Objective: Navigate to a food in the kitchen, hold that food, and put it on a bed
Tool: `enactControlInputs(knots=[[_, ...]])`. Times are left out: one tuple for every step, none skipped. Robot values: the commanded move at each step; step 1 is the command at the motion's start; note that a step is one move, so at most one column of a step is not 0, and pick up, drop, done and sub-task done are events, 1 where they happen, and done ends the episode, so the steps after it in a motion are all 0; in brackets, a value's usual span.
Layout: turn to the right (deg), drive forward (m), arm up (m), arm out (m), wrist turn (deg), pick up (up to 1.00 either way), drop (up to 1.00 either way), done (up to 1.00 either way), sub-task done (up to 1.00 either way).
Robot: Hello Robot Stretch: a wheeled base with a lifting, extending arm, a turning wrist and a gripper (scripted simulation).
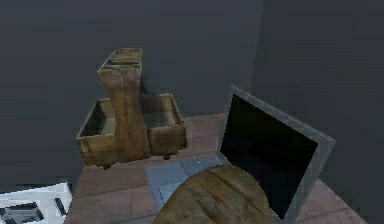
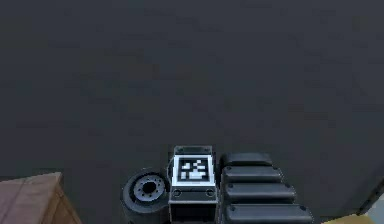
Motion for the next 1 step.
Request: enactControlInputs(knots=[[12.0,0.00,0.00,0.00,0.0,0.00,0.00,0.00,0.00]])
